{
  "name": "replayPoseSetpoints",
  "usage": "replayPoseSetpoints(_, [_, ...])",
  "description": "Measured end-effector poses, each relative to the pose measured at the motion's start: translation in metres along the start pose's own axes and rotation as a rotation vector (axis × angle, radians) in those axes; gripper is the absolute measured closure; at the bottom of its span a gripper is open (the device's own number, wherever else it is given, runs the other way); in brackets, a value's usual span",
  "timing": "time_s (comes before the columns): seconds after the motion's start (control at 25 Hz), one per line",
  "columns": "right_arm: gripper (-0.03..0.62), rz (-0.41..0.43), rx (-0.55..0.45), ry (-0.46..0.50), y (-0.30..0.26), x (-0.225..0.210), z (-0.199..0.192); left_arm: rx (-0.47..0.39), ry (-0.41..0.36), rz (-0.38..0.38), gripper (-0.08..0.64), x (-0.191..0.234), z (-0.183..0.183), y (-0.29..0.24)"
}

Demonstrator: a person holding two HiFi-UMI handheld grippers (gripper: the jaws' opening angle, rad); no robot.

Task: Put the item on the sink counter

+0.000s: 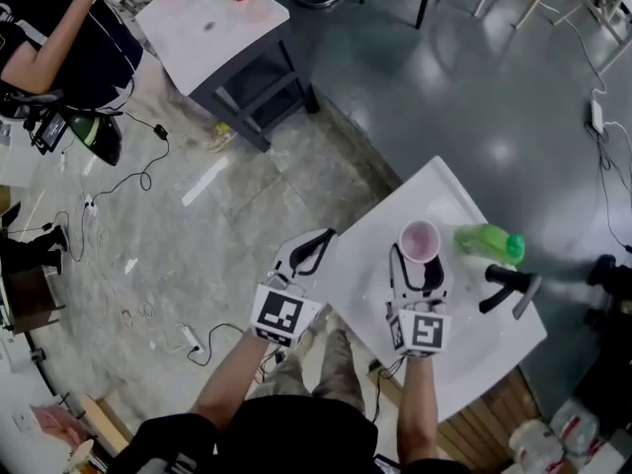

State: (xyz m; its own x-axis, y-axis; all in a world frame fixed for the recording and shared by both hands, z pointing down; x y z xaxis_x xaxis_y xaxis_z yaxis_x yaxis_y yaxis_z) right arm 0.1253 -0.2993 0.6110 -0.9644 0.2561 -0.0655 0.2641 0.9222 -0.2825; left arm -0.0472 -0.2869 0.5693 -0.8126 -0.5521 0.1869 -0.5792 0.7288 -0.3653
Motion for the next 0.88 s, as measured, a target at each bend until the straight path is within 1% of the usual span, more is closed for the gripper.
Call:
replayPoseSetpoints(0.2, [0.318, 0.015, 0.005, 0.0, -0.013, 0.001, -0.014, 0.021, 0.018, 0.01, 0.554, 0.007, -0.013, -0.008])
replayPoseSetpoints(0.32, [0.318, 0.021, 0.012, 0.001, -0.021, 0.001, -0.023, 0.022, 0.006, 0.011, 0.554, 0.01, -0.018, -0.014])
replayPoseSetpoints(0.48, [0.318, 0.024, 0.026, -0.004, -0.029, 0.0, -0.031, 0.046, 0.036, 0.012, 0.554, 0.012, -0.026, -0.02])
replayPoseSetpoints(0.6, [0.318, 0.027, 0.034, -0.005, -0.035, 0.0, -0.035, 0.043, 0.029, 0.01, 0.554, 0.014, -0.029, -0.024])
replayPoseSetpoints(0.88, [0.318, 0.03, 0.047, -0.003, -0.044, -0.003, -0.044, 0.069, 0.052, 0.009, 0.554, 0.014, -0.038, -0.03])
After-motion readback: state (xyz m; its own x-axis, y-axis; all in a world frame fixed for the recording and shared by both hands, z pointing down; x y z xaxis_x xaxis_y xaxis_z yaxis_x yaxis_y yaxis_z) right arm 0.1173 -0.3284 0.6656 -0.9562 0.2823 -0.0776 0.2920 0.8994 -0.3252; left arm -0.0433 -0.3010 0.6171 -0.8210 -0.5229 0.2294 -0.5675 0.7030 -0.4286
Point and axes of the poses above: the fingertips, and each gripper's own axes: y backward along the fingers, x to its left, z out of its top, the point moved 3 cm from there along y, backward along the fingers, and after that the axes turned 10 degrees about -z, right-handed, at the moved point
